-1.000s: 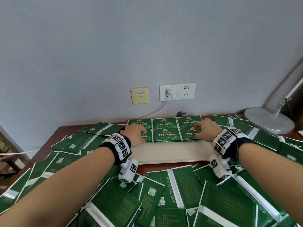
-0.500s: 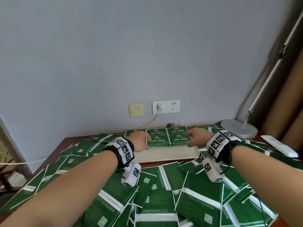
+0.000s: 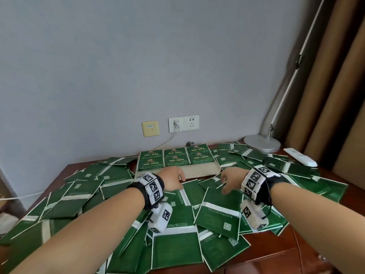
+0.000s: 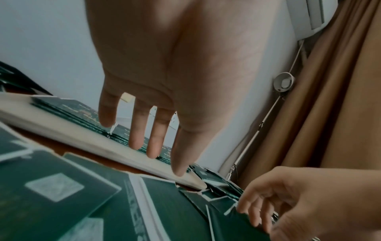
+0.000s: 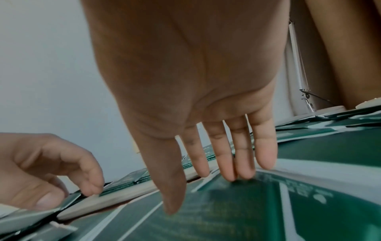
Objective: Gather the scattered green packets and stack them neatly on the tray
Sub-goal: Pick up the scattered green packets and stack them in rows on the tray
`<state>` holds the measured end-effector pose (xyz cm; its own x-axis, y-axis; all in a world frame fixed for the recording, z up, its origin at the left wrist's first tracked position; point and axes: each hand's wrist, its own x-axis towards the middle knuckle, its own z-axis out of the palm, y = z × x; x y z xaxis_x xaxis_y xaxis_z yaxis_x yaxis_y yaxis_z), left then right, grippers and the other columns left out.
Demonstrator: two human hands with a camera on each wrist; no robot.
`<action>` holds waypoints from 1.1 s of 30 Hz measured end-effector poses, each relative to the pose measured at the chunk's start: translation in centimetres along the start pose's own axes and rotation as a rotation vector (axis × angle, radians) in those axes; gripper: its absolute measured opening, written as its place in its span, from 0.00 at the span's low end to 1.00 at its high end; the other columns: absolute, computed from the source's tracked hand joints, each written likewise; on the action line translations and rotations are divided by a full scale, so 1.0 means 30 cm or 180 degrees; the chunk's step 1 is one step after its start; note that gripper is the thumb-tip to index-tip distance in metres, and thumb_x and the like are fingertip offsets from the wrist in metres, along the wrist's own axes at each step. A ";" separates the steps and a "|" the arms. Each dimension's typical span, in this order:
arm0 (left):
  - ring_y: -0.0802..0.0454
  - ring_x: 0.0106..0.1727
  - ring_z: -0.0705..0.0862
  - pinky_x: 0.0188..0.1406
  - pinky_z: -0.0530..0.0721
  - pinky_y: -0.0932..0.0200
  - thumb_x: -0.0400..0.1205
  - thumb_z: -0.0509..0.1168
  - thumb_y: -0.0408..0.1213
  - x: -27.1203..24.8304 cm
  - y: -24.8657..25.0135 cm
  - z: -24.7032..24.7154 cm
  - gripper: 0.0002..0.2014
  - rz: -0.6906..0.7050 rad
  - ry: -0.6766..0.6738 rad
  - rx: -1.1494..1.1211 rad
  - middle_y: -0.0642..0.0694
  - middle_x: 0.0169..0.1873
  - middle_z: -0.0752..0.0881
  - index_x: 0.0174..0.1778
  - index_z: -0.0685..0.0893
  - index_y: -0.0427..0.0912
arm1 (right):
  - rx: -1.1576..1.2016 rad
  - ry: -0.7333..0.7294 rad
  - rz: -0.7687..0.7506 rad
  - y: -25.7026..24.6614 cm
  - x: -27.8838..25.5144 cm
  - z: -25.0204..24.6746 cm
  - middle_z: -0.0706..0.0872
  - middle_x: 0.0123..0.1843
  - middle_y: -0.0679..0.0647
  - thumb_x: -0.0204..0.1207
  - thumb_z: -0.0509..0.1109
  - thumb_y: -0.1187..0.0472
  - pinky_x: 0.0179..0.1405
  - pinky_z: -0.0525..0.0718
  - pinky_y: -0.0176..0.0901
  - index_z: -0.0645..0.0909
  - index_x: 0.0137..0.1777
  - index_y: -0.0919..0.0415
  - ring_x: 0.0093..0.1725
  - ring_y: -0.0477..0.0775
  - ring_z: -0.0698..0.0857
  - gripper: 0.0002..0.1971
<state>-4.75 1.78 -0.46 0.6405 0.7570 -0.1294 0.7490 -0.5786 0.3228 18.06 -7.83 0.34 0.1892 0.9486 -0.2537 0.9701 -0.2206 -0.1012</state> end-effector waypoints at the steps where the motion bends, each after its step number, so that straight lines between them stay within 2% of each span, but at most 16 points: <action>1: 0.50 0.53 0.84 0.57 0.83 0.57 0.79 0.72 0.40 -0.002 0.004 0.016 0.16 -0.0008 -0.0022 -0.0038 0.48 0.56 0.85 0.63 0.85 0.48 | -0.0020 -0.0031 0.0015 0.004 -0.007 0.016 0.85 0.64 0.54 0.69 0.79 0.51 0.64 0.82 0.48 0.84 0.64 0.60 0.63 0.55 0.83 0.24; 4: 0.48 0.54 0.86 0.59 0.84 0.52 0.79 0.72 0.40 -0.007 0.013 0.049 0.16 -0.0038 -0.0088 -0.0063 0.47 0.55 0.85 0.63 0.84 0.48 | -0.0078 0.0000 0.0026 0.006 -0.018 0.050 0.86 0.63 0.54 0.68 0.80 0.49 0.62 0.83 0.48 0.83 0.64 0.58 0.62 0.55 0.84 0.26; 12: 0.48 0.55 0.84 0.59 0.83 0.54 0.79 0.72 0.40 -0.018 0.016 0.083 0.17 -0.0050 -0.0222 -0.0080 0.47 0.55 0.85 0.65 0.84 0.48 | -0.0229 -0.0101 0.0016 -0.010 -0.016 0.067 0.84 0.63 0.56 0.66 0.81 0.51 0.60 0.84 0.50 0.80 0.67 0.59 0.61 0.57 0.83 0.29; 16: 0.48 0.55 0.84 0.60 0.83 0.53 0.79 0.73 0.39 -0.030 0.012 0.090 0.17 -0.0028 -0.0282 -0.0118 0.48 0.56 0.84 0.64 0.84 0.48 | -0.0056 -0.0082 0.0024 -0.004 -0.013 0.071 0.84 0.62 0.56 0.67 0.81 0.57 0.58 0.84 0.47 0.82 0.64 0.61 0.60 0.57 0.83 0.26; 18: 0.48 0.56 0.84 0.60 0.83 0.52 0.79 0.73 0.39 -0.036 0.013 0.091 0.18 -0.0020 -0.0297 -0.0141 0.48 0.56 0.83 0.64 0.83 0.47 | 0.0095 -0.0040 0.0038 0.001 -0.011 0.070 0.86 0.60 0.56 0.68 0.80 0.61 0.55 0.83 0.45 0.83 0.62 0.62 0.56 0.56 0.84 0.21; 20: 0.47 0.55 0.84 0.58 0.84 0.53 0.78 0.73 0.37 -0.044 0.014 0.092 0.18 -0.0022 -0.0332 -0.0181 0.47 0.56 0.83 0.65 0.83 0.46 | 0.0250 0.0031 0.0046 0.008 -0.005 0.064 0.86 0.57 0.55 0.68 0.79 0.63 0.51 0.82 0.43 0.83 0.58 0.60 0.52 0.54 0.83 0.18; 25: 0.47 0.50 0.86 0.52 0.84 0.54 0.76 0.75 0.36 -0.062 0.018 0.099 0.17 0.0002 -0.0360 -0.0230 0.44 0.55 0.86 0.62 0.86 0.44 | 0.0502 0.0433 0.0034 0.026 0.004 0.030 0.85 0.52 0.52 0.69 0.76 0.65 0.44 0.78 0.40 0.83 0.51 0.56 0.49 0.52 0.82 0.12; 27: 0.46 0.53 0.87 0.53 0.84 0.54 0.77 0.75 0.35 -0.071 0.022 0.102 0.16 0.0019 -0.0377 -0.0200 0.44 0.55 0.87 0.61 0.86 0.43 | 0.0570 0.0663 0.0053 0.030 0.003 0.016 0.85 0.51 0.51 0.70 0.73 0.66 0.44 0.79 0.41 0.80 0.48 0.52 0.49 0.52 0.83 0.10; 29: 0.46 0.54 0.86 0.55 0.83 0.55 0.77 0.75 0.36 -0.080 0.025 0.104 0.17 0.0032 -0.0389 -0.0190 0.45 0.54 0.87 0.62 0.86 0.43 | 0.0555 0.0796 0.0052 0.033 0.004 0.008 0.85 0.51 0.51 0.71 0.71 0.66 0.47 0.82 0.44 0.80 0.48 0.51 0.50 0.53 0.84 0.10; 33: 0.50 0.48 0.83 0.52 0.82 0.58 0.77 0.75 0.36 -0.089 0.026 0.105 0.16 0.0066 -0.0415 -0.0167 0.47 0.50 0.86 0.61 0.86 0.43 | 0.0496 0.0918 -0.0064 0.030 -0.002 0.007 0.85 0.50 0.50 0.72 0.68 0.67 0.50 0.85 0.47 0.79 0.49 0.50 0.51 0.54 0.84 0.11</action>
<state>-5.34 -1.66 -2.80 0.6749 0.6972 -0.2419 0.7278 -0.5744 0.3747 18.90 -8.14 0.07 0.2271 0.9734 0.0306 0.9434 -0.2121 -0.2550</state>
